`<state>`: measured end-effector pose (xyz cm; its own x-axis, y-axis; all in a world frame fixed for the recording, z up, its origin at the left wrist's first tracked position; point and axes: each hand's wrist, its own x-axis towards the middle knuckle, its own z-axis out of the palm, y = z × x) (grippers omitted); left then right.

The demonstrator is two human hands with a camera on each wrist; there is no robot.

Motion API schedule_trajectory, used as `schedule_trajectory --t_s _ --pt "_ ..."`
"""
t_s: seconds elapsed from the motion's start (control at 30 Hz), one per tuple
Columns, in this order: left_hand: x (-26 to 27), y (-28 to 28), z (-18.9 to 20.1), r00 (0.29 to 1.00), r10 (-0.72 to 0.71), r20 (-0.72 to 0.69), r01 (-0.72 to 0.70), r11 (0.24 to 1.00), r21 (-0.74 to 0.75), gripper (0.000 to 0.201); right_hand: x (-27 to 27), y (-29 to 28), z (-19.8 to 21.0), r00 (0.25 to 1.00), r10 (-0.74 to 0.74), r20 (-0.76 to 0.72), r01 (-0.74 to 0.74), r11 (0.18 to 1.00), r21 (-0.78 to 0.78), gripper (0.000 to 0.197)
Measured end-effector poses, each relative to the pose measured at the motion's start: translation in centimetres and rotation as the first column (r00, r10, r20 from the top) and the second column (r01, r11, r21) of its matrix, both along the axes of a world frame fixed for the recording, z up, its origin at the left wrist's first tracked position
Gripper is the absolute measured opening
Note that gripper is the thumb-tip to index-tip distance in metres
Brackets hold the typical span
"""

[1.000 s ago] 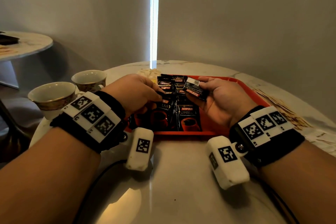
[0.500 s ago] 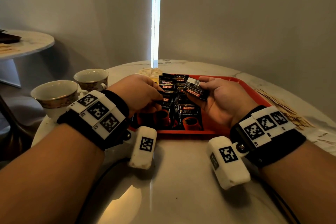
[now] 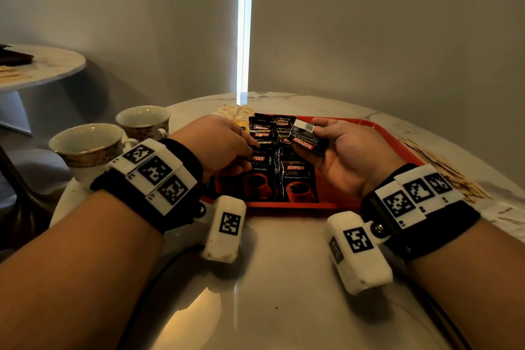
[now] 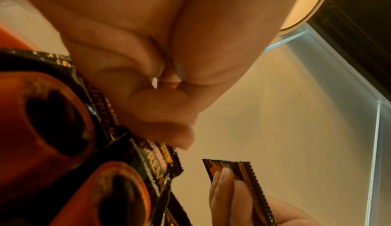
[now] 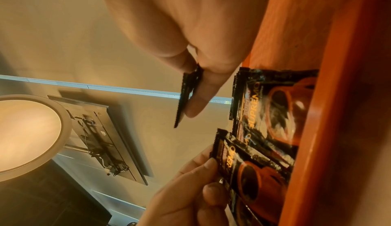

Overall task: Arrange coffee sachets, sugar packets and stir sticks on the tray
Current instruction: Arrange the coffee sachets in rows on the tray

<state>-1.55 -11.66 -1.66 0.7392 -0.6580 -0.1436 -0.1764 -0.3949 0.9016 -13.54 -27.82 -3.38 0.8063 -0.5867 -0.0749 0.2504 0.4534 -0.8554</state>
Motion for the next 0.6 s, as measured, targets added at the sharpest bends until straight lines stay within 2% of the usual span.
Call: schedule_trajectory --t_s 0.33,0.6 --pt "0.03 0.06 0.16 0.999 -0.014 0.046 0.012 0.999 0.031 0.015 -0.09 0.2 0.18 1.0 -0.004 -0.018 0.004 1.0 -0.012 0.028" --pt "-0.06 0.18 0.2 0.997 -0.013 0.07 0.013 1.0 -0.006 0.015 -0.53 0.56 0.58 0.988 -0.044 -0.147 0.026 0.992 -0.124 0.029"
